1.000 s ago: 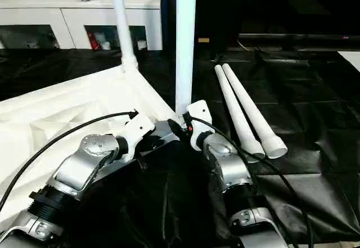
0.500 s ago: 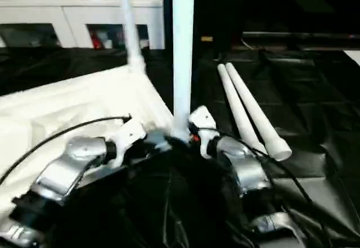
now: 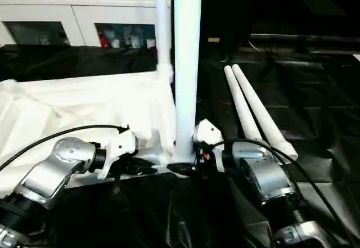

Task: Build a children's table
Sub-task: Rotate leg to tighten

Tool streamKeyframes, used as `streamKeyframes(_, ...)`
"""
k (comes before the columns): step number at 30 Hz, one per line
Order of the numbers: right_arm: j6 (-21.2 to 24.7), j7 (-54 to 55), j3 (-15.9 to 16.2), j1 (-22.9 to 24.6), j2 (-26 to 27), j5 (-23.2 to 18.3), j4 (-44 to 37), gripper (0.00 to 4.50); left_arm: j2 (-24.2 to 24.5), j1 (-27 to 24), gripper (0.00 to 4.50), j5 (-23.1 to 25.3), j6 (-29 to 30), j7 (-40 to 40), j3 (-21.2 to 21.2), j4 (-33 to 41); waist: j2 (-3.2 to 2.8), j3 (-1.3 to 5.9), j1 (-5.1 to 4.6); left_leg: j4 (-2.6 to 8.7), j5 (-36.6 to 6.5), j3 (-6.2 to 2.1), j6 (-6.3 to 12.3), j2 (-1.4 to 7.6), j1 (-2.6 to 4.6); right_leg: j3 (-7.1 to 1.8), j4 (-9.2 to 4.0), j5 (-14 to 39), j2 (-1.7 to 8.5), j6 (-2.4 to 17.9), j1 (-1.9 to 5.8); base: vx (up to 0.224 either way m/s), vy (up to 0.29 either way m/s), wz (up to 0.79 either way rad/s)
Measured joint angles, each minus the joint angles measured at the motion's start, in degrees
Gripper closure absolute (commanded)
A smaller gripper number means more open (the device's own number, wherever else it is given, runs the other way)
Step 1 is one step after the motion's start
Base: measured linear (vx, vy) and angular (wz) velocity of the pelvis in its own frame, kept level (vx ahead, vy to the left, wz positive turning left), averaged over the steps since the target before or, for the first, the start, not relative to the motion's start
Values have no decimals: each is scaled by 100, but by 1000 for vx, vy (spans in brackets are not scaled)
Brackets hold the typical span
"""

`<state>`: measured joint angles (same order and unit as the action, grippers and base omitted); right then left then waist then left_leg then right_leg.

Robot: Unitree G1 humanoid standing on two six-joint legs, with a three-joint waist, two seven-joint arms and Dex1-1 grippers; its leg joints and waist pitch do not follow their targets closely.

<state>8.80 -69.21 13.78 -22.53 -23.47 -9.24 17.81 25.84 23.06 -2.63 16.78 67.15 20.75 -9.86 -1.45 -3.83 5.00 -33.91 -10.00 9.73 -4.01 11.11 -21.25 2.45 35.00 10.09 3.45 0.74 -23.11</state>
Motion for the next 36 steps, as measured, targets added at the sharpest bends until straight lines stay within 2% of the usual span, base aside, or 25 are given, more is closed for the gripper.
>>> streamKeyframes(3,71,-17,15,11,-21,-8,-62,139,24,0,450,0,-42,80,5,1,0,0,10,0,0,0,0,0,0,-1,0,0,0,0,1,0,0,0)
streamKeyframes(8,95,5,13,41,16,-8,-96,173,20,-1,450,5,-63,67,13,-9,1,0,14,-1,0,0,0,0,0,0,0,0,0,0,1,0,0,0)
streamKeyframes(10,88,273,-25,39,122,53,-32,177,-45,0,450,46,-63,-133,-4,-71,2,1,6,-1,0,0,0,0,2,-1,3,0,0,0,1,0,0,0)
streamKeyframes(13,92,1286,-233,-164,574,290,426,178,-313,126,450,269,44,-780,-133,-321,6,4,-49,-4,0,0,-1,-1,16,0,8,9,0,-16,6,0,0,0)
streamKeyframes(15,177,2105,-424,-385,941,417,793,178,-583,251,450,419,220,-1278,-209,-491,6,4,-134,-4,1,-1,-2,-2,19,0,5,13,0,-23,5,0,0,0)
streamKeyframes(18,250,3041,-626,-615,1357,474,1188,179,-879,321,450,511,472,-1840,-292,-577,6,5,-210,-5,1,-2,-2,-3,22,0,2,13,1,-24,6,0,0,0)
streamKeyframes(23,189,4073,-861,-964,1861,554,1733,180,-1216,375,450,639,764,-2427,-409,-615,0,9,-274,-5,0,-4,-2,-2,20,1,3,7,1,-18,5,0,0,0)
streamKeyframes(24,112,4176,-921,-1010,1925,560,1849,124,-1272,378,450,678,793,-2489,-415,-613,-7,14,-277,-5,0,-4,-2,-3,19,0,3,6,1,-15,5,0,0,0)
streamKeyframes(25,53,4189,-955,-1026,1950,560,1898,110,-1285,378,450,682,803,-2502,-410,-610,-11,16,-277,-5,0,-4,-2,-3,18,0,2,0,1,-6,5,0,0,0)
streamKeyframes(28,-5,4119,-991,-1022,1979,521,1913,104,-1283,377,450,681,808,-2461,-402,-573,-18,17,-271,-5,0,-4,-2,-2,14,2,2,-12,0,13,4,0,0,0)
streamKeyframes(29,0,4069,-1010,-1017,1973,509,1907,74,-1272,376,450,681,808,-2430,-401,-555,-22,16,-266,-5,0,-4,-2,-2,11,2,2,-11,0,13,2,0,0,0)
streamKeyframes(31,-2,3882,-1010,-985,1928,465,1865,62,-1228,371,450,671,808,-2345,-396,-524,-22,15,-262,-4,0,-4,-1,-1,8,3,0,-10,0,11,0,0,0,0)
streamKeyframes(36,-109,3082,-749,-756,1557,461,1596,56,-971,263,450,541,660,-1939,-345,-367,-23,15,-243,-3,-1,-4,0,0,1,4,-9,-8,-1,9,-2,0,0,0)
